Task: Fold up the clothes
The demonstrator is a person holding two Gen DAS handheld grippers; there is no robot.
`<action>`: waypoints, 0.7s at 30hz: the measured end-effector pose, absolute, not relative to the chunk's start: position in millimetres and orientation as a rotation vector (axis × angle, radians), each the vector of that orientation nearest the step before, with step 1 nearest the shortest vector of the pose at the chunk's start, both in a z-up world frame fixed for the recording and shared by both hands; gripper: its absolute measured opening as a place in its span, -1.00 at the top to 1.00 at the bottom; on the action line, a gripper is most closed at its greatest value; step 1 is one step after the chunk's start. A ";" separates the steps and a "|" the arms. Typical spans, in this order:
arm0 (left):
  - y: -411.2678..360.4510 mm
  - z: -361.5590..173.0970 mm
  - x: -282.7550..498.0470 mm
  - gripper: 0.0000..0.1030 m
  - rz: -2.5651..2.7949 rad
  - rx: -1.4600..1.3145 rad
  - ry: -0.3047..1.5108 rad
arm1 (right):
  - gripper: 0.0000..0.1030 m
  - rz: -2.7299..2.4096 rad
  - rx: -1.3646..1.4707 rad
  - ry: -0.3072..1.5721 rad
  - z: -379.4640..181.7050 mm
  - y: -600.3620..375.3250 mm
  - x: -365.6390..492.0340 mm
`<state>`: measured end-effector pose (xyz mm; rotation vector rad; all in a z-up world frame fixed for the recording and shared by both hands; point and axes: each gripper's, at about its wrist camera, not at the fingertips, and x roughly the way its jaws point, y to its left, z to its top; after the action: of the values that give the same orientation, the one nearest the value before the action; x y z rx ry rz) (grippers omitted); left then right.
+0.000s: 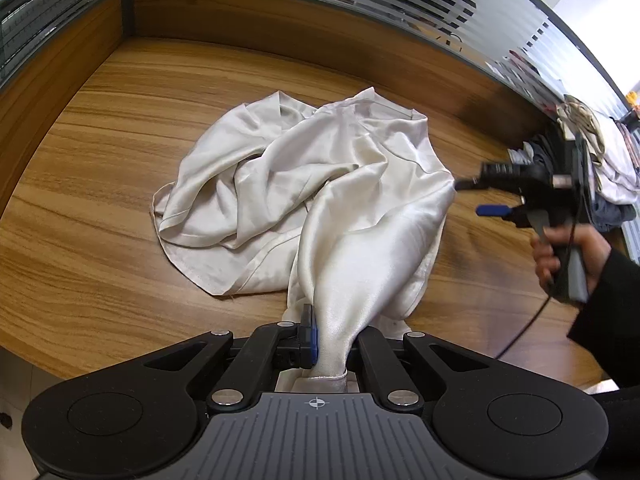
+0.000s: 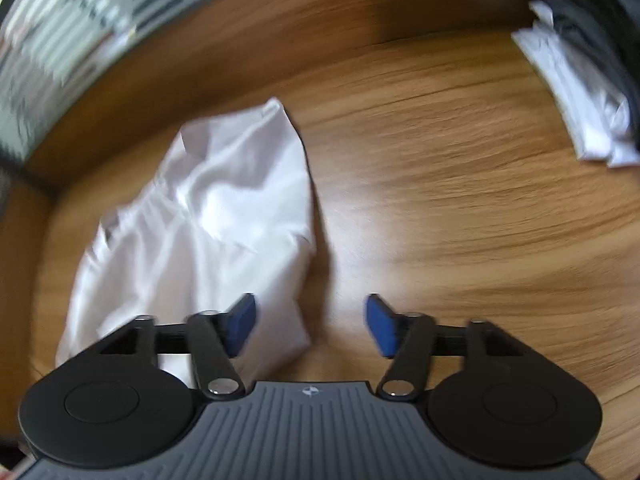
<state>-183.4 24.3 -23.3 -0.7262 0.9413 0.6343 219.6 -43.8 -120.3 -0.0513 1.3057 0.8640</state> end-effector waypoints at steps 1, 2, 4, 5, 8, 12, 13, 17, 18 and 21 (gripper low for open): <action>24.5 -23.7 -183.0 0.93 0.632 -0.726 0.943 | -0.38 0.860 -0.020 1.326 -123.1 -40.1 221.2; 24.5 -24.1 -182.4 0.93 0.630 -0.726 0.946 | -0.38 0.857 -0.015 1.343 -127.6 -34.9 221.9; 25.0 -24.7 -181.5 0.93 0.627 -0.726 0.951 | -0.36 0.852 -0.007 1.376 -136.6 -24.4 223.1; 25.1 -24.7 -180.9 0.93 0.625 -0.725 0.953 | -0.32 0.849 -0.019 1.388 -141.1 -20.7 221.4; 25.5 -24.7 -179.1 0.93 0.620 -0.724 0.959 | 0.32 0.847 0.006 1.443 -153.3 -18.0 218.3; 27.2 -25.8 -171.6 0.93 0.594 -0.720 0.973 | 0.93 0.850 0.066 1.439 -150.6 -33.7 219.1; 27.0 -26.2 -168.6 0.93 0.584 -0.717 0.978 | 0.93 0.851 0.069 1.421 -146.2 -38.5 220.1; 22.5 -27.0 -152.1 0.93 0.529 -0.693 0.996 | 0.94 0.836 0.138 1.361 -121.0 -73.6 231.2; 20.7 -26.9 -147.3 0.93 0.513 -0.684 1.000 | 0.94 0.828 0.159 1.348 -114.1 -84.9 235.0; 12.5 -26.1 -129.3 0.93 0.455 -0.656 1.010 | 0.94 0.802 0.206 1.300 -91.8 -121.0 245.7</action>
<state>-129.3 12.5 -26.1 -0.6564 1.0097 0.4554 245.7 -121.0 -91.8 0.2058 1.3003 0.8016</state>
